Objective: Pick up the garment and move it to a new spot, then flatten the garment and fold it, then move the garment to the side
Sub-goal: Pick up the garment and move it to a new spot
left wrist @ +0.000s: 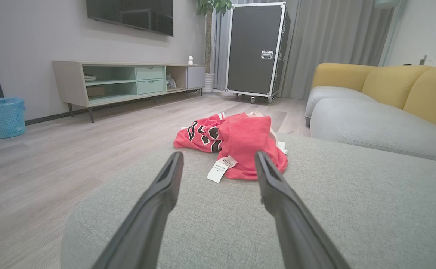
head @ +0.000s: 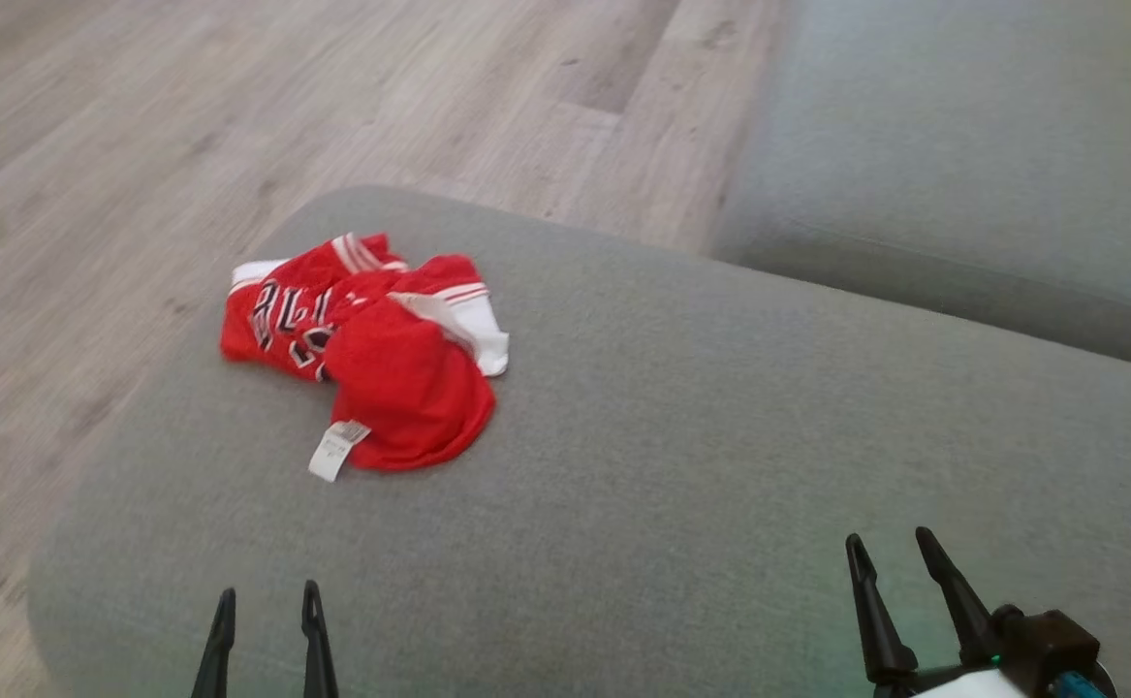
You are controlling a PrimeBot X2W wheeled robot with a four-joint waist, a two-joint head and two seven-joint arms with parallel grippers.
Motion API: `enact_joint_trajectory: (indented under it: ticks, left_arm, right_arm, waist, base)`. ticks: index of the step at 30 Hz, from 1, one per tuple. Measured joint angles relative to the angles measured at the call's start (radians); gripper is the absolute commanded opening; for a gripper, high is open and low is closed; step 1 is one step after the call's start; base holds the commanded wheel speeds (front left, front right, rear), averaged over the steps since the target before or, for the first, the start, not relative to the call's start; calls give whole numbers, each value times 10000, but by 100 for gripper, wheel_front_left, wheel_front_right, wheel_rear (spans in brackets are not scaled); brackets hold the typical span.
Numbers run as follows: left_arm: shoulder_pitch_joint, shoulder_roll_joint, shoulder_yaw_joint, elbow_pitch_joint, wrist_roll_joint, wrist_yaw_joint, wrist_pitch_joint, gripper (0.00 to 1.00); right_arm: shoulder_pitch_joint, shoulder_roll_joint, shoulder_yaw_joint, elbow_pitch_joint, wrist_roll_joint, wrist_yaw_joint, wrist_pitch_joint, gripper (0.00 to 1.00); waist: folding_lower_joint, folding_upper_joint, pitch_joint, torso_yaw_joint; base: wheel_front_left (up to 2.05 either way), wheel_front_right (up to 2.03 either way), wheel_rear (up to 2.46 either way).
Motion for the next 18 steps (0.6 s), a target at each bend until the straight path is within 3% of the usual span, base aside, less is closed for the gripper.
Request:
enact_joint_trajectory:
  ticks: [4, 8, 14, 18]
  left_arm:
    - [-85, 0, -23, -109, 171, -4, 0, 100]
    - [-883, -2, -6, -456, 364, -6, 0, 100]
    - [-4321, -13, -46, -1011, 669, -52, -4, 100]
    - [-6686, 100, -17, -71, 685, -456, 242, 100]
  right_arm:
    - [0, -88, 13, -8, -4, 0, 0, 100]
    - [-58, -596, 38, -196, -94, 2, 0, 100]
    - [-945, -2138, 42, -775, -104, 0, 0, 100]
    - [-1558, -3033, -88, -1216, -77, 2, -8, 100]
  waist:
    - [0, 0, 387, 338]
    - [0, 0, 954, 407]
    - [4, 0, 2455, 368]
    - [5, 0, 3556, 297]
  base:
    - [0, 0, 0]
    - [0, 0, 0]
    - [0, 0, 0]
    - [0, 0, 0]
